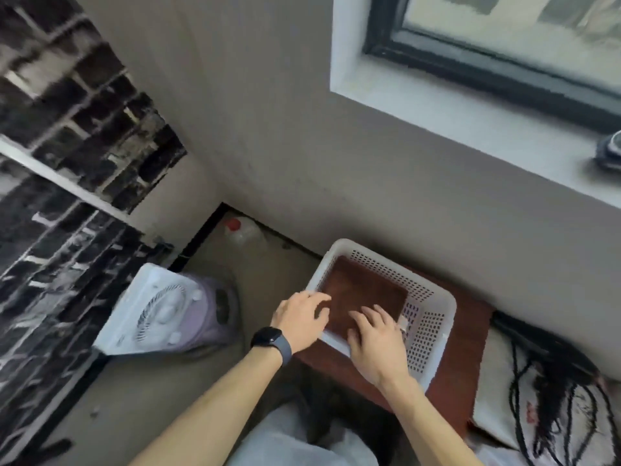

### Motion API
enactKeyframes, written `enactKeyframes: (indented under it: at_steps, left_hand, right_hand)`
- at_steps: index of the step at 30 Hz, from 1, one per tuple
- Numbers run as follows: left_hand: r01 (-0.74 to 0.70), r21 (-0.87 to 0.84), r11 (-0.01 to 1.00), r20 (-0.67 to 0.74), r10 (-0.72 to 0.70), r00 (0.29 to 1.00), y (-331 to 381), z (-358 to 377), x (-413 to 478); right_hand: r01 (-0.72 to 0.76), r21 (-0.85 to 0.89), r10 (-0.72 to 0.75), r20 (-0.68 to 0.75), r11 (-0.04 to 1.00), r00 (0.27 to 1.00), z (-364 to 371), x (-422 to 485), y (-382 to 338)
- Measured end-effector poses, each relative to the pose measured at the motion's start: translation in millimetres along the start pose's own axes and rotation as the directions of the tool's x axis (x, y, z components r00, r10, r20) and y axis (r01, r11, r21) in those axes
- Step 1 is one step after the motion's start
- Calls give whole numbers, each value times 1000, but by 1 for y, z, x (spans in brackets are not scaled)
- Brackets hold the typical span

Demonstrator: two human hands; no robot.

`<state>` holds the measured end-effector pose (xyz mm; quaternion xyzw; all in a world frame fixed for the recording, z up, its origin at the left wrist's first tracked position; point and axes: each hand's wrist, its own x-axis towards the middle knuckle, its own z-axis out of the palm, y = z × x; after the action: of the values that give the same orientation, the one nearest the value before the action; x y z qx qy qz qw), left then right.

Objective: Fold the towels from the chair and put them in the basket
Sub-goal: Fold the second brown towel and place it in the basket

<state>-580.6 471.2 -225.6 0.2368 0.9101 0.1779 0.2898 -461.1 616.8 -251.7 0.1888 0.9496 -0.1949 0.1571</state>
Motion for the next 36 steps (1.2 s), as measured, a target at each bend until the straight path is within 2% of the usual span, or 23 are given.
enactKeyframes:
  at_steps: [3,5,8,12,15,20,23,25,28,32,36]
  left_hand:
    - [151,-264,953,-168,-199,965,-23,-1,-67]
    - [197,-404,893,-291,-329,898,-44,0,-115]
    - [301,-524,797,-380,-535,755,-80,0,-194]
    - [425,-622,657,-441,-743,503,-123,-1,-307]
    - [478,-683,552,-434,-833,343,-152,9,-394]
    - [440,-814,378,-390,-918,68,-201,39,-531]
    - [391,-871,297,-347,-936,-62,-228,65,-613]
    - [377,-891,252,-320,-939,-130,-245,83,-664]
    - [380,-905,191,-279,-941,-191,-264,105,-733]
    - [386,-914,122,-224,-947,-231,-291,124,-800]
    - [359,-928,97,-197,-947,-253,-323,132,-844]
  right_hand:
    - [220,36,-220,-10,975,975,-12,-25,-39]
    - [368,80,-367,-29,926,930,-20,-40,-72]
    - [589,78,-588,-42,804,808,-24,-63,-130]
    - [805,11,-801,105,593,589,-10,-103,-216]
    - [878,29,-860,220,478,461,10,-149,-281]
    - [947,134,-922,306,290,239,61,-238,-378]
    - [969,134,-926,345,210,153,95,-296,-429]
    - [974,152,-925,366,167,102,119,-332,-461]
    - [976,191,-924,382,107,27,152,-383,-508]
    - [969,230,-918,396,85,-14,185,-441,-560]
    - [965,255,-902,427,61,-55,218,-483,-602]
